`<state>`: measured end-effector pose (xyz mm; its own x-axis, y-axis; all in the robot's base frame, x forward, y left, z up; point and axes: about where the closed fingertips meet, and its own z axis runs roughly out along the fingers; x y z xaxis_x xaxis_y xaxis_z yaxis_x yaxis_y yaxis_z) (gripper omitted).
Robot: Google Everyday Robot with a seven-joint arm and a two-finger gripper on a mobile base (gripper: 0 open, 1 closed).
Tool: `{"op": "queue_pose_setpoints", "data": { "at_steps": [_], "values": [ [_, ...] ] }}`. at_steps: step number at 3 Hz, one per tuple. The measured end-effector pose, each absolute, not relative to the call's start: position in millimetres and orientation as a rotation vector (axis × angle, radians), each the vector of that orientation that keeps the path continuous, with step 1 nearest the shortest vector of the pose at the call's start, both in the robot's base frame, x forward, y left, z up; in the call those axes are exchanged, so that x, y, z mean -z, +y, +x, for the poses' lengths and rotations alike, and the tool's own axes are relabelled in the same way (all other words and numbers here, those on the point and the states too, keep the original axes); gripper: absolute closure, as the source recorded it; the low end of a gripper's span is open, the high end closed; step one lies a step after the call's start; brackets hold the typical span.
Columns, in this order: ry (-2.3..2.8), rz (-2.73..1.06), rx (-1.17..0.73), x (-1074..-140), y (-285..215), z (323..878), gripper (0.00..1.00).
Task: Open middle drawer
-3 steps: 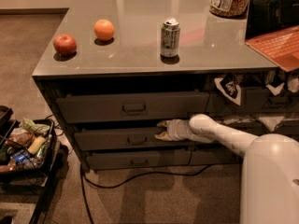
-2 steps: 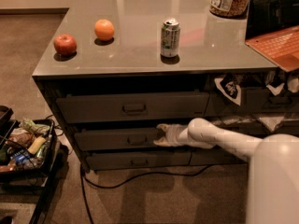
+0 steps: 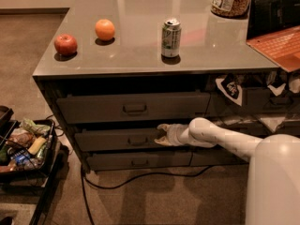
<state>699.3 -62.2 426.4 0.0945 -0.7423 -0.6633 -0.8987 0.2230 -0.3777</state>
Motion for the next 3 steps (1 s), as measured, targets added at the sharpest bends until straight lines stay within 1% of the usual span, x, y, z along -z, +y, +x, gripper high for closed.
{"op": "queue_pose_setpoints", "data": {
  "at_steps": [2,3],
  "values": [
    [1.698,-1.514,-0.245,-436.0,-65.2,698.9,0.59],
    [1.699,-1.513,-0.245,-439.1,-66.1,697.0,0.65]
  ]
}}
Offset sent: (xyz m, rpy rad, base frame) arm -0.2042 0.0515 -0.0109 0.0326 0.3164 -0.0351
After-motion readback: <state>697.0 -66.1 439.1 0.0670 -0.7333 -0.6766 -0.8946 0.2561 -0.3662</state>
